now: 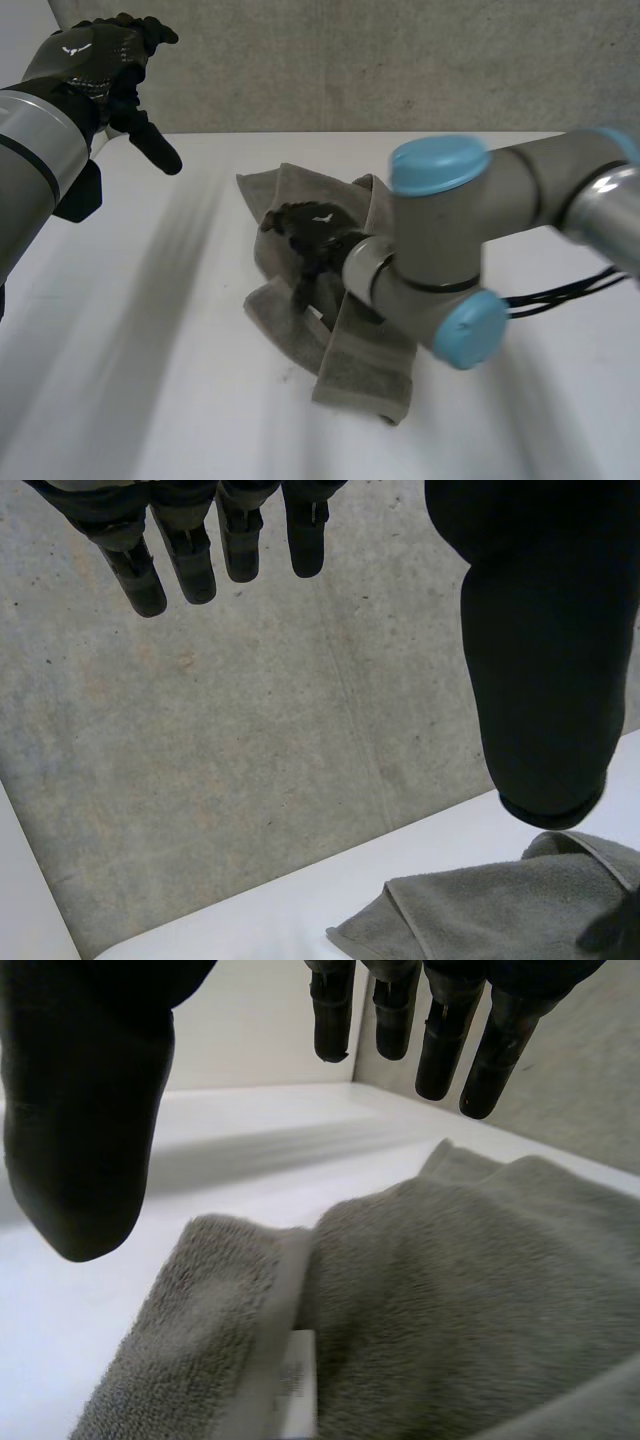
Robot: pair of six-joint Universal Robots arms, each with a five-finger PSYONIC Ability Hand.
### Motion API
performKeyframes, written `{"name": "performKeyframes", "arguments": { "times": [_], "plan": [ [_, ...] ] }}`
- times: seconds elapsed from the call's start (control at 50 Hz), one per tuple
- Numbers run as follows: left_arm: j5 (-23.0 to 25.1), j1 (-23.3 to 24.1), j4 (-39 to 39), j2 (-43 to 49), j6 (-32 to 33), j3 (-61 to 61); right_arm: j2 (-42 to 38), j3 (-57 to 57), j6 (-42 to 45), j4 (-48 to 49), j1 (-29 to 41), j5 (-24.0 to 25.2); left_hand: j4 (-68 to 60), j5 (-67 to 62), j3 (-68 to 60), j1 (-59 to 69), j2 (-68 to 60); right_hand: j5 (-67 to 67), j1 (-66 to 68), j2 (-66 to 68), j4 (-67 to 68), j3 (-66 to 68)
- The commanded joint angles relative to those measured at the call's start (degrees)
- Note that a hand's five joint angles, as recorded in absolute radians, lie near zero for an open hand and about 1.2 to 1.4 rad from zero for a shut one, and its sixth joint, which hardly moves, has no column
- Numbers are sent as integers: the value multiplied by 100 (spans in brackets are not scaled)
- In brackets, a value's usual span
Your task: Fold the towel.
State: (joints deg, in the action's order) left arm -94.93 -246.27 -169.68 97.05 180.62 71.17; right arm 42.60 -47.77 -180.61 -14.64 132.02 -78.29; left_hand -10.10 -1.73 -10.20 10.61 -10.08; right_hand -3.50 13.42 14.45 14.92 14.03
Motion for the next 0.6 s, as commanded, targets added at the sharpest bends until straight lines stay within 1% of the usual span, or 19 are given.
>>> {"name": "performKeyframes", "arguments": {
  "times": [0.02, 0.06, 0.14, 0.18, 0.2, 0.24, 0.26, 0.28, 0.36, 0.4, 0.42, 0.46, 0.48, 0.5, 0.52, 0.54, 0.56, 0.58, 0.6],
  "plan": [
    [1, -52, -109, 77, 8, 28, -1052, 1138, 105, -382, 421, -441, -62, 101, -52, 11, -64, 39, -31, -134, -181, -91],
    [1, -52, -144, 147, 8, 28, -1428, 1549, 201, -609, 517, -555, -62, 101, -52, 11, -64, -396, 404, 301, 254, 343],
    [10, -52, -153, 208, 8, 28, -1685, 1859, 342, -733, 544, -722, -62, 101, -52, 11, -64, -1071, 1080, 976, 929, 1019],
    [18, -52, -153, 244, 8, 37, -1782, 2025, 534, -751, 544, -950, -62, 101, -52, 11, -64, -2877, 2885, 2782, 2735, 2824],
    [18, -52, -170, 287, 8, 46, -1782, 2026, 535, -751, 544, -951, -62, 101, -52, 11, -64, -2888, 2896, 2793, 2746, 2835],
    [18, -52, -197, 323, 8, 63, -1703, 2070, 719, -733, 570, -1170, -62, 101, -52, 11, -64, -5749, 5757, 5654, 5607, 5697],
    [27, -52, -214, 349, 8, 72, -1703, 2070, 720, -733, 571, -1171, -62, 101, -52, 11, -64, -5764, 5773, 5669, 5622, 5712],
    [27, -52, -214, 349, 8, 72, -1572, 2061, 798, -733, 597, -1223, -62, 101, -52, 11, -64, -6641, 6649, 6546, 6499, 6589],
    [45, -35, -328, 577, 17, 116, -1096, 1956, 887, -751, 579, -1267, -62, 101, -52, 11, -64, -6650, 6658, 6555, 6508, 6597],
    [80, -26, -381, 692, 17, 125, -432, 1537, 939, -803, 536, -1189, -45, 117, -35, -6, -47, -6650, 6658, 6555, 6508, 6597],
    [167, -26, -442, 823, 17, 168, -428, 1534, 940, -803, 535, -1188, -45, 117, -35, -6, -47, -6650, 6658, 6555, 6508, 6597],
    [317, -26, -513, 965, 17, 204, 29, 1147, 1045, -839, 500, -1171, -62, 101, -52, 11, -64, -6650, 6658, 6555, 6508, 6597],
    [500, -17, -583, 1086, 17, 230, 516, 712, 1263, -847, 448, -1162, -95, 67, -85, 45, -97, -6650, 6658, 6555, 6508, 6597],
    [502, -17, -583, 1088, 17, 230, 973, 229, 1604, -856, 360, -1136, -95, 67, -85, 45, -98, -6650, 6658, 6555, 6508, 6597],
    [702, -17, -653, 1227, 25, 248, 978, 224, 1608, -856, 360, -1136, -112, 50, -102, 62, -114, -6650, 6658, 6555, 6508, 6597],
    [922, -26, -715, 1385, 26, 257, 1413, -254, 2034, -865, 273, -1109, -129, 34, -119, 78, -131, -6650, 6658, 6555, 6508, 6597],
    [924, -26, -715, 1386, 26, 257, 1826, -764, 2499, -874, 176, -1083, -129, 33, -119, 79, -131, -6650, 6658, 6555, 6508, 6597],
    [1124, -26, -759, 1526, 26, 274, 1831, -769, 2504, -874, 175, -1083, -146, 17, -135, 95, -148, -6650, 6658, 6555, 6508, 6597],
    [1309, -26, -811, 1640, 26, 283, 2205, -1282, 2870, -874, 97, -1057, -146, 17, -136, 95, -148, -6650, 6658, 6555, 6508, 6597]
  ]
}}
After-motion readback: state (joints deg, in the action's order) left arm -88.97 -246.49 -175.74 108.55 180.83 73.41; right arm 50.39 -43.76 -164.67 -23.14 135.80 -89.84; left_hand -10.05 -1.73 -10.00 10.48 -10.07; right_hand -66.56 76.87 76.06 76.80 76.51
